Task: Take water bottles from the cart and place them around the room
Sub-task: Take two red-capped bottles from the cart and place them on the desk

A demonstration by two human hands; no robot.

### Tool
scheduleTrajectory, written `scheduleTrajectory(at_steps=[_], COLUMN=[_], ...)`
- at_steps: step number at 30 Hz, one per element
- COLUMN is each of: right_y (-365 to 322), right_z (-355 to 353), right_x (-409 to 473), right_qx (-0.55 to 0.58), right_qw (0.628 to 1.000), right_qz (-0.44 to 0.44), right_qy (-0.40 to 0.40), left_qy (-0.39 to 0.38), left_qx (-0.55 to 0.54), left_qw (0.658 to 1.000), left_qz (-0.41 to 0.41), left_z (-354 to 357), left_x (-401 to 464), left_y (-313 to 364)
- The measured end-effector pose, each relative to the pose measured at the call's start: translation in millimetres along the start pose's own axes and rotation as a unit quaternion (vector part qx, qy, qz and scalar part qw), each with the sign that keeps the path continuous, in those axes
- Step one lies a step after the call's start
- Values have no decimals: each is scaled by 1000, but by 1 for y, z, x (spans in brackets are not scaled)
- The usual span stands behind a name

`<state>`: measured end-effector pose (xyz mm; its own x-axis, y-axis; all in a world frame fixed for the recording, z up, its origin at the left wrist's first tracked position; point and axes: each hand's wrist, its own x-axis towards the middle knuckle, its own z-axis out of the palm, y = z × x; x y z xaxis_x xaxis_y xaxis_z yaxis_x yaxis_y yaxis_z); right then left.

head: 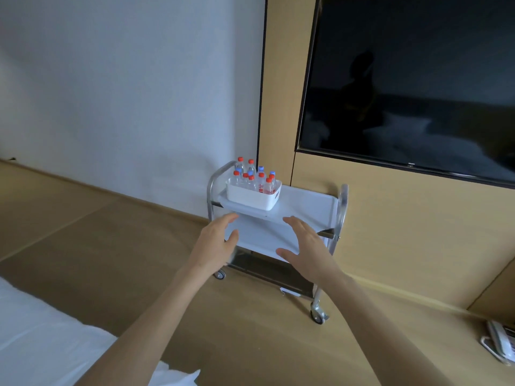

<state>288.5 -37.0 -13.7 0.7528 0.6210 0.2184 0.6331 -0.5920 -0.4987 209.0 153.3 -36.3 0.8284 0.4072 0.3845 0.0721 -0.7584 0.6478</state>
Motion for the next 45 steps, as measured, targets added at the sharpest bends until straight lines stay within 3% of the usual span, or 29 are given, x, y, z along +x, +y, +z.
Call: scheduleTrajectory(at_steps=[15, 30, 45], right_y=[62, 214, 279], right_z=[85, 113, 190], right_x=[199, 425, 526], right_qx=[64, 203, 274], right_qw=[994, 966, 936], right_qz=[66, 160, 218], right_qy=[-57, -25, -34], left_qy=[-34, -66, -105], left_qx=[-44, -117, -204], left_qw=[996, 979, 960], left_qz=[-68, -152, -161], left_z=[74, 191, 271], left_x=[171, 385, 495], left_y=[-107, -168, -248])
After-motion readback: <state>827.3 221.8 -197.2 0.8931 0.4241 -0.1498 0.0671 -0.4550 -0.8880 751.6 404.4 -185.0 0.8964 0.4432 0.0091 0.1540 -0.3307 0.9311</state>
